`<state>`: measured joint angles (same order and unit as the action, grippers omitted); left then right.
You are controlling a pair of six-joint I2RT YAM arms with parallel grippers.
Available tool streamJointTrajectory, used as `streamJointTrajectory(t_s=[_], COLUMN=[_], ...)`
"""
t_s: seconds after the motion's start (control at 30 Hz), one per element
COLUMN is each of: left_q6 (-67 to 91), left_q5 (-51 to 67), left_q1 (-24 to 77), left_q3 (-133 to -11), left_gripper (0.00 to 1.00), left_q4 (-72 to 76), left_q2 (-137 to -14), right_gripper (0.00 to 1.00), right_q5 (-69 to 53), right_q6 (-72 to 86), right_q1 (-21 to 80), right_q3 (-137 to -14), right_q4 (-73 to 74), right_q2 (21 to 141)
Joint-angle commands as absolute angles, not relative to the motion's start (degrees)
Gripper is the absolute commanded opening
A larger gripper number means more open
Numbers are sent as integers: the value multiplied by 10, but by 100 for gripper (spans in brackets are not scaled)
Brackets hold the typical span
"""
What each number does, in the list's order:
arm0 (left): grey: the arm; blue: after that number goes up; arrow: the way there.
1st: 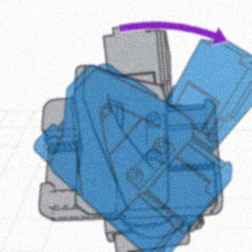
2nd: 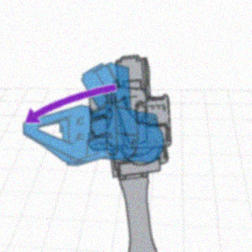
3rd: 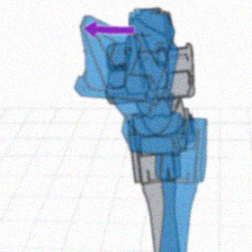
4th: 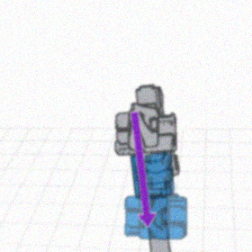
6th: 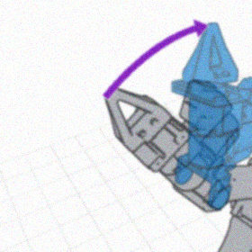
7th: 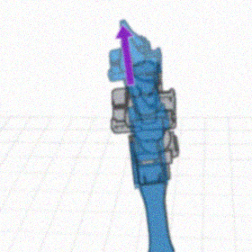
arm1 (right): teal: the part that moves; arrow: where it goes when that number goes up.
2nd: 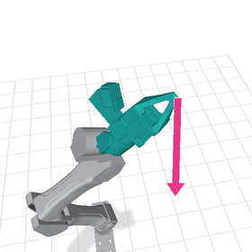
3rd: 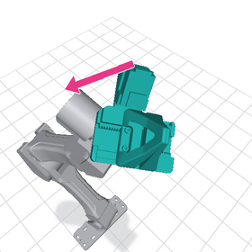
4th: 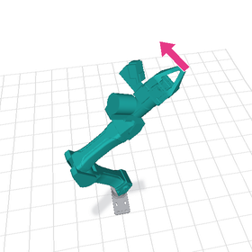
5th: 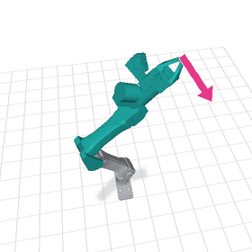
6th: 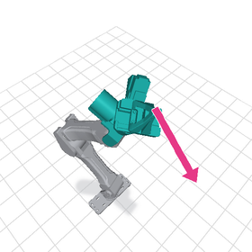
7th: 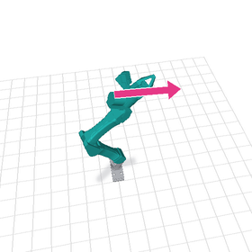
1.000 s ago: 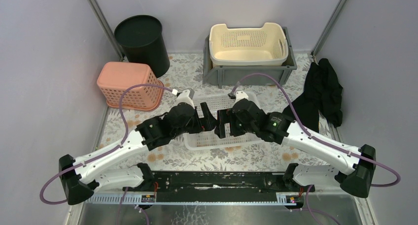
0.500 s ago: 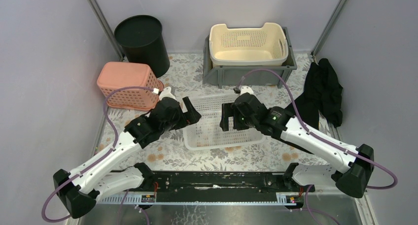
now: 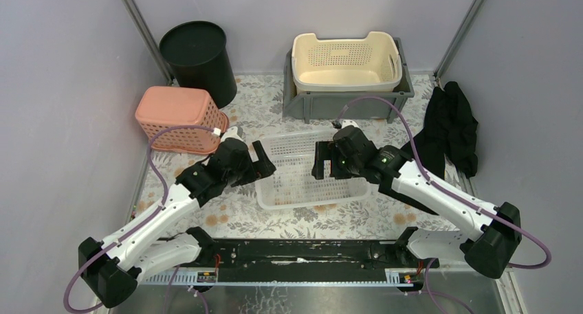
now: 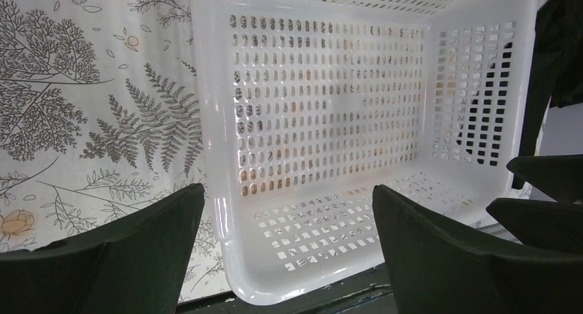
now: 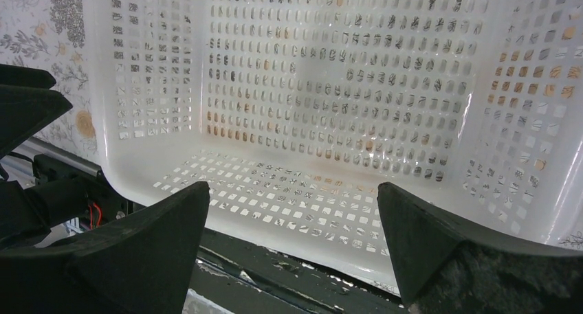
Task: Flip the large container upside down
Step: Turn the container upside down at the center of the board.
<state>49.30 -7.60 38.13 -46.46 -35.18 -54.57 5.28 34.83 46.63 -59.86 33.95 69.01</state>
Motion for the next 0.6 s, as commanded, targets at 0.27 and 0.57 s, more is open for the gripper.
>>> streamJointTrajectory(t_s=[0.27, 0.57], left_q6=[473, 465], left_q5=[-56, -39], left_q1=[366, 355], left_q3=[-447, -436], left_gripper=[100, 100], left_q4=[-330, -317], left_q2=[-552, -570], right_gripper=[100, 100], right_q5=[40, 33], right_q6=[348, 343], right_q1=[457, 436], right_q3=[-589, -580], right_q4=[325, 320], right_q2=[682, 684])
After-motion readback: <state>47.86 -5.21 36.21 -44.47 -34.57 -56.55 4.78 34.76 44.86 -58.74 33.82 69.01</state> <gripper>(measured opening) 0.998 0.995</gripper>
